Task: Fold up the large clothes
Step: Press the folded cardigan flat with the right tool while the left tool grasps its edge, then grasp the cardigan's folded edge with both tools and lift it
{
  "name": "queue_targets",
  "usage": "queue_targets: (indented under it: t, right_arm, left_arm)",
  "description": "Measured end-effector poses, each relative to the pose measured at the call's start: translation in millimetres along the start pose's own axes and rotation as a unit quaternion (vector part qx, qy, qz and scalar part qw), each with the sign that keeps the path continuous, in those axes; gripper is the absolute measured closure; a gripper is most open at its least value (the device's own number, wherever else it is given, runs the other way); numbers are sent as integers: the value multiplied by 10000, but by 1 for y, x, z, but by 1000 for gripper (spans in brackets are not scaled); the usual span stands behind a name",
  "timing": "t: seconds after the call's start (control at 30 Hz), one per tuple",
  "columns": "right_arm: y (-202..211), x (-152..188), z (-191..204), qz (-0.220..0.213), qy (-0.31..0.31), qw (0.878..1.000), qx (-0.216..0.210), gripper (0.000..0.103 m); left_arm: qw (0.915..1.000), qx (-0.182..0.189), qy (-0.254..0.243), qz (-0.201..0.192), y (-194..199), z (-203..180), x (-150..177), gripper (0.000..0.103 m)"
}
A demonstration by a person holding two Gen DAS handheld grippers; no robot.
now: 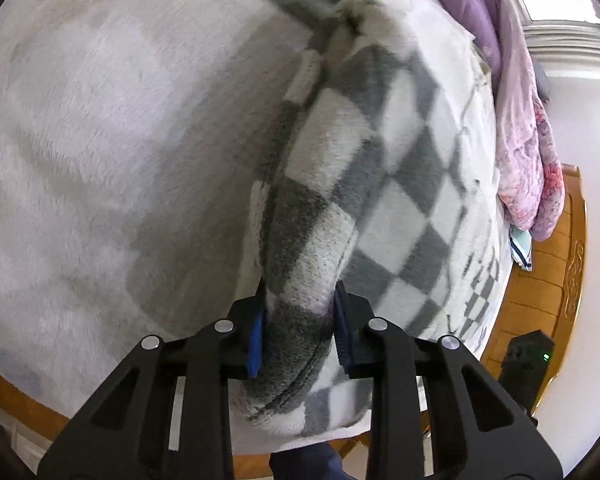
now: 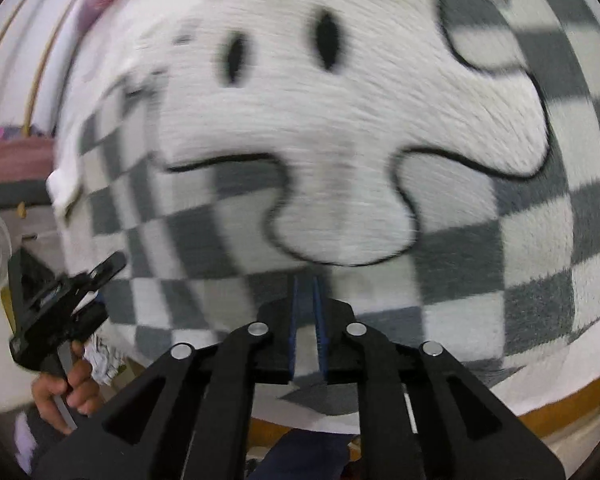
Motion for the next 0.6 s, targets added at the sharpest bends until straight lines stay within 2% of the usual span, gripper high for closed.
queue_targets:
  t: [0.07,0.13,0.17,0.2,0.27,0.33,0.43,0.6]
  right_arm:
    - [6,6,24,-72,455,9989,-107,82]
    - [10,14,47,-113,889,9957,-235,74]
    - [12,21,60,-183,1159,9927,-285,65]
    - [13,27,68,-246,1314,9906,-287,59]
    - [8,41,85,-288,1616,9858,-344,53]
    - [-4,49,95,-276,1784,9832,-285,52]
    - [-21,50,97,-222,1747,9838,-324,51]
    - [-29,50,96,-233,1670,9850,-374,49]
  left_arm:
    - [9998,68,-188,42,3,-21,5,76]
    - [9990,156,-332,245,3,-39,6,76]
    - [9983,207,-400,358,3,-46,5,76]
    - [9978,147,-465,439,2,-52,2,76]
    - [9960,-49,-617,647,0,-60,-4,76]
    - [9935,-239,-735,836,-3,-66,-9,76]
    - [9922,-370,-782,895,-3,-69,-11,76]
    - [9946,-148,-464,912,-1,-56,-10,76]
Point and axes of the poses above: each gripper's, at about its wrist camera, not at the fingertips, and y roughly against the way its jaws point, z to its left, x to its underside, the point moved 4 cm from there along -y, roughly the way its jaws point, and after that the axes turned 12 degrees about z, right-handed, at the moved point
